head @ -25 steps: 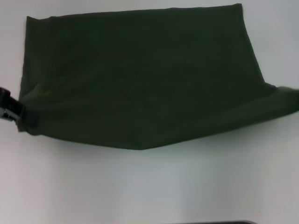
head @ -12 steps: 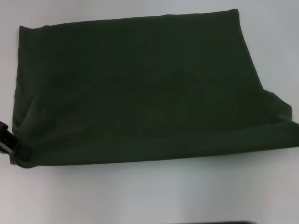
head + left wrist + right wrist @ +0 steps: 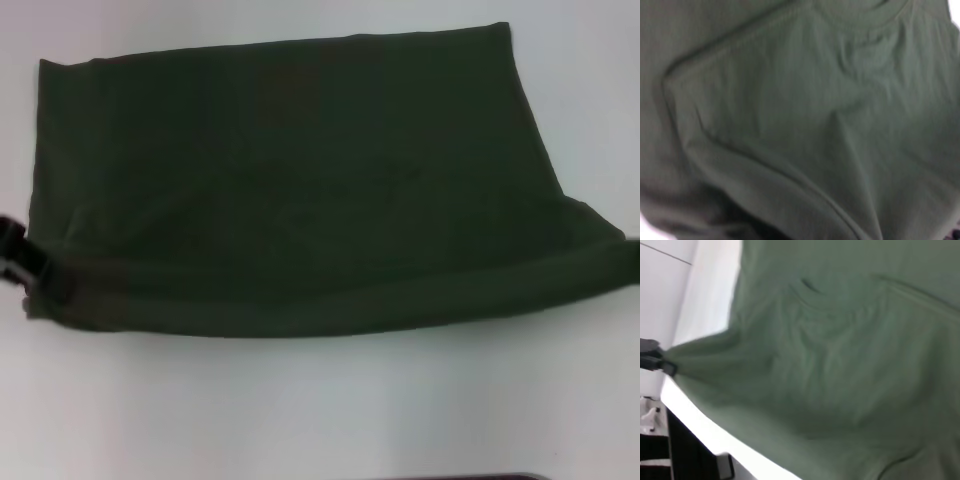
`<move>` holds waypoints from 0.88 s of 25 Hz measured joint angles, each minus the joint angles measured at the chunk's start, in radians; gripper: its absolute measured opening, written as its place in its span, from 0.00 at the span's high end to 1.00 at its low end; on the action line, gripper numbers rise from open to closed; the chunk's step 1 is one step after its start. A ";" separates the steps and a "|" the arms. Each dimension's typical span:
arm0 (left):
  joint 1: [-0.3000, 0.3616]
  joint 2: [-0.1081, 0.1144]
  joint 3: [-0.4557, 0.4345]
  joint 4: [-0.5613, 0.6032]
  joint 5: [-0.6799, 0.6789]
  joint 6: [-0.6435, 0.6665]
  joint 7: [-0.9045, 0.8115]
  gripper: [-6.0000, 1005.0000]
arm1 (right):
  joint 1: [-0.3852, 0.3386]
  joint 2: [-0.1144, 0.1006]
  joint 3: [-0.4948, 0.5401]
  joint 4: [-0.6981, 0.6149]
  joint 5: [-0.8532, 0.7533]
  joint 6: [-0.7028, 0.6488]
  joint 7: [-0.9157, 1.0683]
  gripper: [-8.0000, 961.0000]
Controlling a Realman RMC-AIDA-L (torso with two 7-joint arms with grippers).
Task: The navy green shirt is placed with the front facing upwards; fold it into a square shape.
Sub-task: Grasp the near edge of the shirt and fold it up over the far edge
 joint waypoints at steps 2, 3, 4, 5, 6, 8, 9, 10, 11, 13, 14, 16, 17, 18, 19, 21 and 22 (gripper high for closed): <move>-0.009 -0.002 -0.007 0.000 0.000 -0.014 0.000 0.95 | 0.017 0.000 0.018 0.000 0.016 0.003 0.000 0.96; -0.024 -0.004 -0.022 -0.001 0.000 -0.038 0.000 0.95 | 0.028 0.002 0.036 0.000 0.020 0.005 0.000 0.96; -0.032 -0.005 -0.035 -0.006 0.000 -0.062 -0.002 0.95 | 0.038 0.005 0.054 0.000 0.021 0.007 0.000 0.96; -0.034 -0.005 -0.038 -0.008 0.000 -0.069 -0.002 0.95 | 0.048 0.008 0.069 0.000 0.021 0.009 0.000 0.96; -0.039 -0.004 -0.046 -0.015 0.000 -0.088 -0.005 0.95 | 0.057 0.013 0.085 0.000 0.021 0.012 0.000 0.96; -0.045 -0.001 -0.060 -0.024 0.000 -0.115 -0.009 0.95 | 0.071 0.024 0.104 0.000 0.022 0.015 0.000 0.96; -0.047 -0.001 -0.067 -0.026 -0.001 -0.125 -0.011 0.95 | 0.078 0.029 0.108 -0.002 0.022 0.017 0.000 0.96; -0.048 0.000 -0.079 -0.026 -0.001 -0.138 -0.012 0.95 | 0.085 0.033 0.110 -0.004 0.022 0.019 0.000 0.96; -0.050 0.000 -0.085 -0.026 -0.001 -0.146 -0.013 0.95 | 0.090 0.035 0.113 -0.005 0.022 0.024 0.000 0.96; -0.051 0.000 -0.102 -0.026 -0.001 -0.173 -0.021 0.95 | 0.101 0.036 0.118 -0.005 0.022 0.040 0.003 0.96; -0.052 0.000 -0.109 -0.026 -0.001 -0.192 -0.030 0.95 | 0.105 0.035 0.121 -0.005 0.022 0.051 0.005 0.96; -0.052 -0.001 -0.117 -0.026 -0.001 -0.227 -0.047 0.95 | 0.111 0.033 0.129 -0.004 0.022 0.083 0.011 0.96; -0.051 -0.002 -0.118 -0.026 -0.001 -0.244 -0.053 0.95 | 0.113 0.032 0.138 -0.004 0.022 0.105 0.016 0.96; -0.050 -0.004 -0.119 -0.026 -0.001 -0.259 -0.058 0.95 | 0.114 0.031 0.147 -0.003 0.022 0.122 0.020 0.96; -0.048 -0.007 -0.118 -0.026 -0.001 -0.282 -0.068 0.95 | 0.115 0.032 0.156 -0.002 0.022 0.143 0.023 0.96; -0.045 -0.011 -0.116 -0.024 -0.001 -0.314 -0.085 0.95 | 0.116 0.033 0.170 -0.001 0.023 0.177 0.027 0.96; -0.043 -0.014 -0.113 -0.022 -0.001 -0.339 -0.099 0.95 | 0.116 0.034 0.175 0.000 0.023 0.197 0.030 0.96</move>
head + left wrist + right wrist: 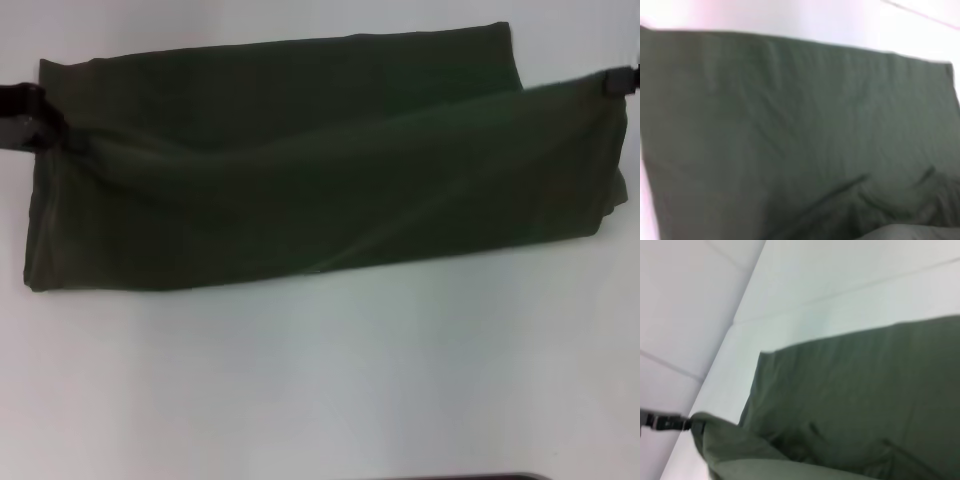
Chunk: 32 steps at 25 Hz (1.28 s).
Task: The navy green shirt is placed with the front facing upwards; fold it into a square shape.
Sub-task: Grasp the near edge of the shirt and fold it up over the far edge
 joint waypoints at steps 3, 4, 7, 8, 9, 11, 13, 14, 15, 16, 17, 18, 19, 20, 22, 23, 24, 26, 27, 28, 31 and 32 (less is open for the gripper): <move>0.001 -0.008 0.001 0.003 0.000 -0.043 -0.017 0.95 | 0.002 0.005 0.003 0.000 0.001 0.044 0.006 0.96; -0.001 -0.012 0.002 0.004 0.000 -0.052 -0.017 0.95 | 0.005 0.008 0.004 0.000 0.001 0.056 0.008 0.96; -0.011 -0.023 0.003 0.006 0.000 -0.081 -0.025 0.95 | 0.017 0.022 0.006 0.000 0.001 0.092 0.008 0.96; -0.014 -0.025 0.004 0.006 0.000 -0.092 -0.029 0.95 | 0.023 0.027 0.007 0.000 0.001 0.100 0.010 0.96; -0.016 -0.028 0.004 0.007 0.000 -0.100 -0.032 0.95 | 0.027 0.030 0.007 0.000 0.001 0.106 0.013 0.96; -0.021 -0.031 0.004 0.008 0.000 -0.119 -0.038 0.95 | 0.040 0.039 0.005 0.000 0.002 0.120 0.028 0.96; -0.024 -0.034 0.003 0.009 -0.002 -0.137 -0.040 0.95 | 0.052 0.043 0.000 0.001 0.000 0.131 0.035 0.96; -0.026 -0.036 0.001 0.009 -0.004 -0.147 -0.040 0.95 | 0.059 0.046 -0.001 0.001 -0.003 0.141 0.040 0.96; -0.027 -0.038 -0.001 0.009 -0.006 -0.156 -0.040 0.95 | 0.059 0.046 -0.001 0.001 -0.003 0.141 0.040 0.96; -0.028 -0.040 -0.003 0.012 -0.008 -0.167 -0.042 0.95 | 0.061 0.047 -0.002 0.001 -0.003 0.149 0.043 0.96; -0.029 -0.044 -0.005 0.015 -0.010 -0.179 -0.045 0.95 | 0.062 0.048 -0.002 0.001 -0.003 0.156 0.045 0.96; -0.030 -0.046 -0.005 0.019 -0.010 -0.187 -0.048 0.95 | 0.063 0.050 -0.002 0.002 -0.003 0.164 0.049 0.96; -0.032 -0.048 -0.005 0.021 -0.010 -0.201 -0.053 0.95 | 0.063 0.052 0.000 0.002 -0.003 0.173 0.049 0.96; -0.036 -0.050 -0.005 0.024 -0.010 -0.220 -0.061 0.95 | 0.063 0.052 0.000 0.002 -0.003 0.173 0.049 0.96; -0.040 -0.052 -0.004 0.024 -0.008 -0.235 -0.066 0.94 | 0.058 0.064 0.007 0.002 0.000 0.215 0.055 0.96; -0.043 -0.054 0.001 0.025 -0.004 -0.250 -0.072 0.94 | 0.056 0.067 0.008 0.002 0.000 0.230 0.060 0.96; -0.044 -0.055 0.003 0.025 -0.002 -0.257 -0.075 0.94 | 0.055 0.072 0.009 0.004 0.001 0.248 0.065 0.96; -0.047 -0.063 0.021 0.027 0.017 -0.286 -0.095 0.94 | 0.054 0.081 0.006 0.012 0.001 0.280 0.072 0.96; -0.048 -0.070 0.031 0.030 0.031 -0.298 -0.106 0.94 | 0.056 0.083 0.003 0.019 0.001 0.294 0.072 0.96; -0.049 -0.077 0.039 0.035 0.045 -0.308 -0.114 0.94 | 0.058 0.084 -0.001 0.025 -0.001 0.307 0.071 0.96; -0.050 -0.094 0.043 0.048 0.084 -0.338 -0.132 0.94 | 0.071 0.086 -0.011 0.035 -0.004 0.339 0.066 0.96; -0.051 -0.098 0.044 0.049 0.094 -0.347 -0.138 0.94 | 0.074 0.088 -0.013 0.037 -0.004 0.351 0.065 0.96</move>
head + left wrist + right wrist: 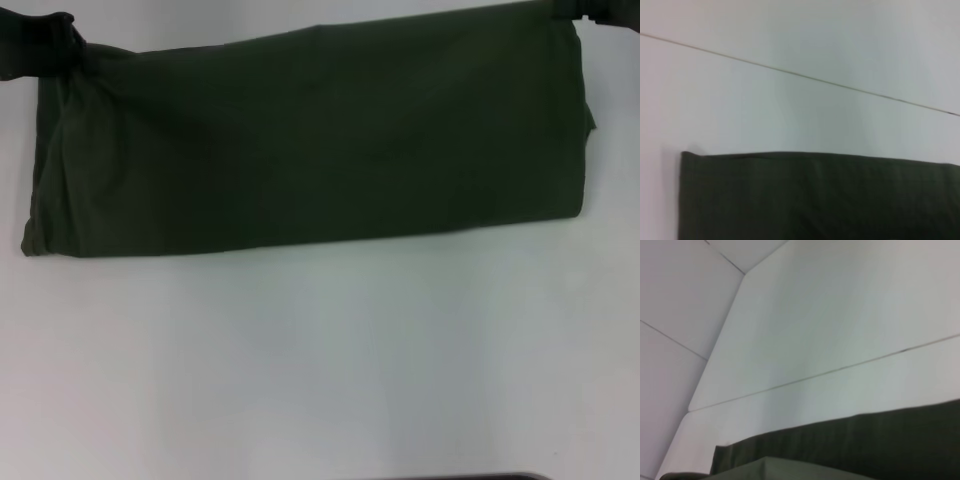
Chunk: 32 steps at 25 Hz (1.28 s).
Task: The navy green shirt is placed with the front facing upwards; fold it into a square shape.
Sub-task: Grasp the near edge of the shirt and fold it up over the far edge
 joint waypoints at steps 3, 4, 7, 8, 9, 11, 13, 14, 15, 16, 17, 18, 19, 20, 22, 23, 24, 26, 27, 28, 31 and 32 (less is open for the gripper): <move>-0.002 -0.005 0.000 0.002 0.011 -0.022 -0.008 0.94 | 0.006 0.005 -0.012 0.002 0.000 0.034 -0.002 0.96; -0.002 -0.007 -0.001 0.002 0.011 -0.028 -0.008 0.94 | 0.007 0.007 -0.020 0.002 0.000 0.045 -0.002 0.96; -0.004 -0.011 -0.004 0.002 0.011 -0.049 -0.008 0.94 | 0.008 0.014 -0.047 0.003 -0.001 0.085 -0.002 0.96; -0.004 -0.011 -0.004 0.002 0.011 -0.049 -0.008 0.94 | 0.008 0.017 -0.054 0.003 -0.001 0.099 -0.002 0.96; -0.008 -0.014 -0.003 0.002 0.012 -0.067 -0.009 0.94 | 0.008 0.021 -0.058 0.004 -0.001 0.112 -0.002 0.96; -0.010 -0.018 -0.002 0.002 0.012 -0.074 -0.009 0.94 | 0.008 0.032 -0.065 0.004 -0.002 0.145 -0.004 0.96; -0.013 -0.025 -0.001 0.002 0.013 -0.088 -0.009 0.94 | 0.008 0.045 -0.073 0.005 -0.002 0.177 -0.008 0.96; -0.014 -0.027 0.000 0.002 0.015 -0.092 -0.009 0.94 | 0.008 0.051 -0.079 0.005 -0.002 0.192 -0.011 0.96; -0.017 -0.029 0.000 0.002 0.018 -0.097 -0.009 0.94 | 0.008 0.056 -0.084 0.005 -0.003 0.209 -0.013 0.96; -0.020 -0.032 0.000 0.001 0.022 -0.102 -0.009 0.93 | 0.008 0.062 -0.091 0.005 -0.003 0.225 -0.014 0.96; -0.022 -0.033 0.000 0.000 0.026 -0.106 -0.009 0.93 | 0.009 0.067 -0.099 0.005 -0.003 0.243 -0.014 0.96; -0.024 -0.036 0.001 -0.001 0.034 -0.111 -0.010 0.93 | 0.009 0.072 -0.106 0.005 -0.003 0.261 -0.014 0.96; -0.025 -0.038 0.001 -0.003 0.041 -0.115 -0.011 0.93 | 0.009 0.077 -0.114 0.005 -0.003 0.278 -0.014 0.96; -0.026 -0.044 0.001 -0.003 0.056 -0.122 -0.016 0.93 | 0.009 0.083 -0.123 0.006 -0.003 0.295 -0.014 0.96; -0.027 -0.053 0.000 -0.001 0.085 -0.135 -0.026 0.93 | 0.009 0.091 -0.143 0.009 -0.003 0.328 -0.014 0.96; -0.028 -0.055 0.001 -0.001 0.092 -0.138 -0.029 0.93 | 0.010 0.094 -0.154 0.012 -0.003 0.343 -0.014 0.96; -0.028 -0.057 0.000 0.000 0.099 -0.141 -0.031 0.93 | 0.011 0.095 -0.161 0.014 -0.003 0.355 -0.014 0.96; -0.028 -0.061 0.000 0.000 0.105 -0.148 -0.032 0.93 | 0.016 0.098 -0.173 0.017 -0.003 0.381 -0.014 0.96; -0.028 -0.062 0.000 0.000 0.106 -0.152 -0.032 0.93 | 0.018 0.099 -0.177 0.018 -0.003 0.392 -0.014 0.96; -0.028 -0.063 0.000 0.000 0.107 -0.158 -0.032 0.93 | 0.021 0.100 -0.182 0.019 -0.003 0.403 -0.014 0.96; -0.031 -0.066 0.000 0.000 0.107 -0.175 -0.032 0.93 | 0.031 0.102 -0.199 0.029 -0.003 0.435 -0.014 0.96; -0.033 -0.066 0.000 0.000 0.107 -0.178 -0.032 0.93 | 0.034 0.103 -0.205 0.036 -0.003 0.447 -0.014 0.96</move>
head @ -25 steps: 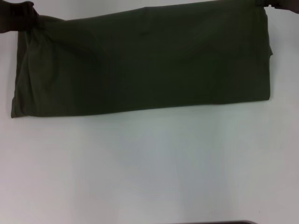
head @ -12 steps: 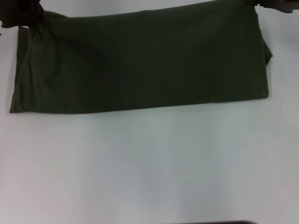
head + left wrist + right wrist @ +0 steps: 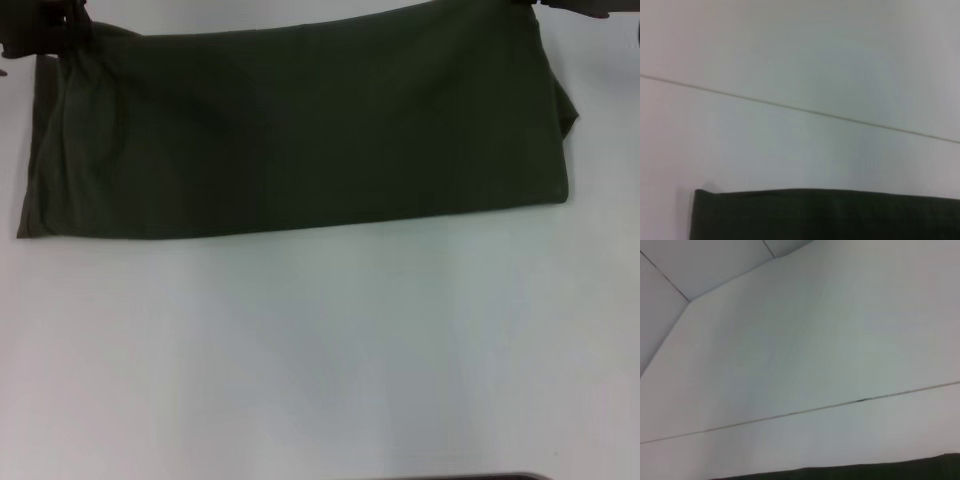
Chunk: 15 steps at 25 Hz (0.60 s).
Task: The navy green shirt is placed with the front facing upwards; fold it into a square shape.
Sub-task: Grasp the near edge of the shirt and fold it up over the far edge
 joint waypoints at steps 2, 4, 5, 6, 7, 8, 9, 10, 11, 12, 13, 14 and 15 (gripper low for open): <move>-0.004 -0.001 0.000 -0.003 0.000 -0.006 0.000 0.93 | 0.006 0.000 -0.013 0.014 0.000 0.022 0.000 0.96; -0.006 -0.001 0.000 -0.004 0.000 -0.009 0.000 0.93 | 0.012 0.001 -0.029 0.026 -0.001 0.044 0.000 0.96; -0.007 -0.001 0.000 -0.005 0.001 -0.012 0.000 0.93 | 0.014 0.001 -0.039 0.031 -0.001 0.053 0.000 0.96; -0.008 -0.001 0.000 -0.006 0.001 -0.014 0.000 0.93 | 0.015 0.001 -0.049 0.033 -0.001 0.063 0.000 0.96; -0.010 -0.001 0.000 -0.008 0.001 -0.018 0.000 0.93 | 0.017 0.001 -0.060 0.035 -0.001 0.073 0.000 0.96; -0.011 -0.002 0.000 -0.012 0.001 -0.023 0.000 0.93 | 0.020 0.002 -0.068 0.040 -0.001 0.083 0.000 0.96; -0.013 -0.003 0.000 -0.016 0.001 -0.027 0.000 0.92 | 0.023 0.002 -0.074 0.045 -0.001 0.094 0.000 0.96; -0.014 -0.003 0.000 -0.020 0.002 -0.032 0.000 0.92 | 0.027 0.002 -0.078 0.050 -0.001 0.101 0.000 0.96; -0.016 -0.004 0.000 -0.024 0.002 -0.036 0.000 0.92 | 0.030 0.002 -0.081 0.055 -0.001 0.110 -0.001 0.96; -0.016 -0.004 0.000 -0.026 0.002 -0.041 0.000 0.92 | 0.033 0.002 -0.083 0.058 -0.002 0.118 -0.001 0.96; -0.017 -0.005 0.000 -0.027 0.003 -0.045 0.000 0.92 | 0.035 0.002 -0.086 0.060 -0.002 0.129 -0.001 0.96; -0.017 -0.006 0.000 -0.027 0.003 -0.050 0.000 0.92 | 0.036 0.003 -0.087 0.060 -0.002 0.139 -0.001 0.96; -0.017 -0.008 0.000 -0.027 0.003 -0.058 0.000 0.92 | 0.037 0.003 -0.088 0.060 -0.002 0.151 -0.001 0.96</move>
